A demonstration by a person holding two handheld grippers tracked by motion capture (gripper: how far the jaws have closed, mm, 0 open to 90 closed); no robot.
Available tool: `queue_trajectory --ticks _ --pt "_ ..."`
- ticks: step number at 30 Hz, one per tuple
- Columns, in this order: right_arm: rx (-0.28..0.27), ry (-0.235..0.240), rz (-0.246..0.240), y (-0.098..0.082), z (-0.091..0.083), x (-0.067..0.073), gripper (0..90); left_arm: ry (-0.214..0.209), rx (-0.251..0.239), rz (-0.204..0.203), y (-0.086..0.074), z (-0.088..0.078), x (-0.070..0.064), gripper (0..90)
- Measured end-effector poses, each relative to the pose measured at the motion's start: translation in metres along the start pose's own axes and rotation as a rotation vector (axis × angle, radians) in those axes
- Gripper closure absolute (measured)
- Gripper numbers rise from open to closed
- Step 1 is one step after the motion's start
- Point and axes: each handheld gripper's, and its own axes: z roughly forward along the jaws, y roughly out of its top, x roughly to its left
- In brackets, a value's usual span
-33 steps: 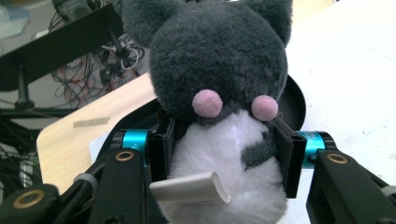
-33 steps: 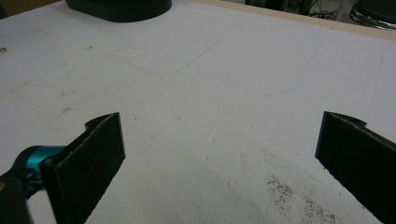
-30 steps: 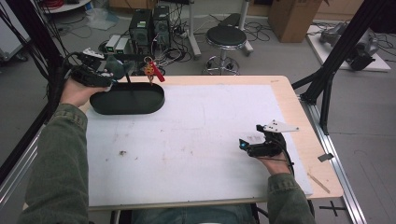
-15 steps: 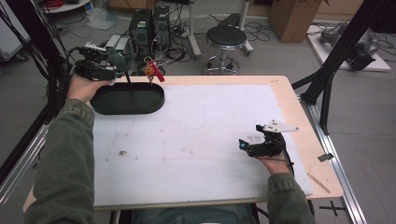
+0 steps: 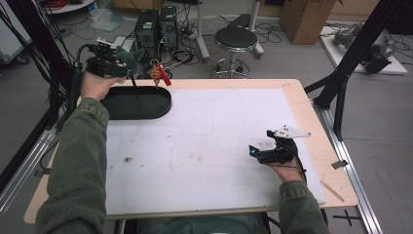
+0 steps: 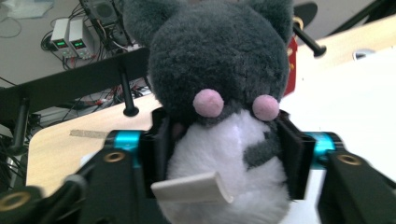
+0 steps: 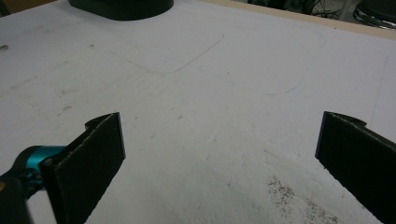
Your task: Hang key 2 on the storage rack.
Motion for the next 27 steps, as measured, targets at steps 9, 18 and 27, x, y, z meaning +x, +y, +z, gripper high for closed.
queue_trajectory --ticks 9,18,27 --pt "-0.006 -0.003 -0.005 0.0 0.0 -0.002 0.4 -0.047 0.056 -0.018 0.001 -0.006 0.007 1.7" --pt "-0.008 0.002 0.005 0.0 -0.001 -0.001 0.4 -0.164 -0.018 0.057 0.001 -0.021 -0.005 1.7" --pt "-0.01 0.002 0.002 0.0 -0.002 -0.001 0.4 -0.246 -0.055 0.065 -0.011 -0.028 -0.012 1.7"
